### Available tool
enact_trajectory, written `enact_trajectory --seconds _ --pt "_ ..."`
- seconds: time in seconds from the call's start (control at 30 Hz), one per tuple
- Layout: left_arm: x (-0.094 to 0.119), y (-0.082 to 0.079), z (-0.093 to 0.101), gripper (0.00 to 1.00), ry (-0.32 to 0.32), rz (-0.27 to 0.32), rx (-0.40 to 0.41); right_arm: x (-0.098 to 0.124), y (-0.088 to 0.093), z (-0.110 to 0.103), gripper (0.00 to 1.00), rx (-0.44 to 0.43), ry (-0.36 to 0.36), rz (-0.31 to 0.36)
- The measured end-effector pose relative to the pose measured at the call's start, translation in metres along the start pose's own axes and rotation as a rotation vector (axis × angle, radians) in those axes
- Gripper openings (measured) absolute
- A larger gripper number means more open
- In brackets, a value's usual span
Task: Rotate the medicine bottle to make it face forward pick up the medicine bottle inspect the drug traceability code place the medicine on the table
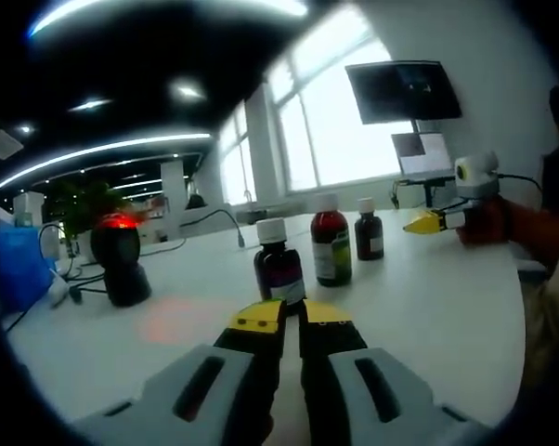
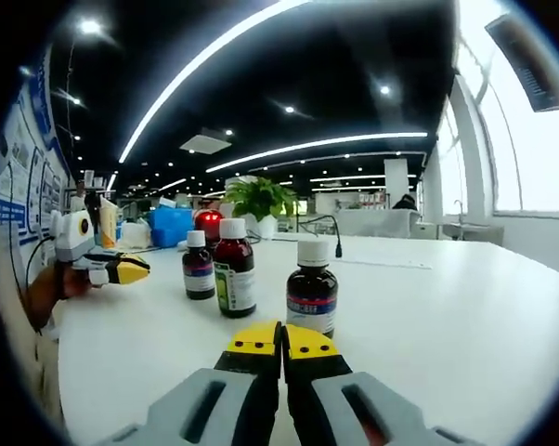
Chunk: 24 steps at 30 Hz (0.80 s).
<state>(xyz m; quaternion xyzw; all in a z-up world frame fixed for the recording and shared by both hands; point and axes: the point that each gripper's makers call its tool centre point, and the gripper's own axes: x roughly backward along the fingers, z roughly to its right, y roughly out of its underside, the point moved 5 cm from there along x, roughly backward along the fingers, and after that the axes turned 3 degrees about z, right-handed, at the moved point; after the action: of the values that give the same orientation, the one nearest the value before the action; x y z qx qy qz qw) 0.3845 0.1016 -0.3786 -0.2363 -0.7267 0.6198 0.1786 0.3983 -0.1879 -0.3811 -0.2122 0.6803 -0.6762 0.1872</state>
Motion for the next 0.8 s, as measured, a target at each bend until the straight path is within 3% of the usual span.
enact_trajectory --seconds 0.17,0.33,0.8 --pt "0.001 -0.001 0.004 0.0 0.004 -0.002 -0.03 0.0 0.0 -0.001 0.0 -0.004 0.004 0.003" --pt "0.001 -0.001 0.003 0.0 0.013 0.006 0.003 0.0 0.0 -0.004 0.0 0.008 -0.009 0.002" --pt "0.003 -0.002 0.003 0.0 0.007 0.007 -0.016 0.0 -0.005 -0.014 0.0 0.078 -0.019 0.013"
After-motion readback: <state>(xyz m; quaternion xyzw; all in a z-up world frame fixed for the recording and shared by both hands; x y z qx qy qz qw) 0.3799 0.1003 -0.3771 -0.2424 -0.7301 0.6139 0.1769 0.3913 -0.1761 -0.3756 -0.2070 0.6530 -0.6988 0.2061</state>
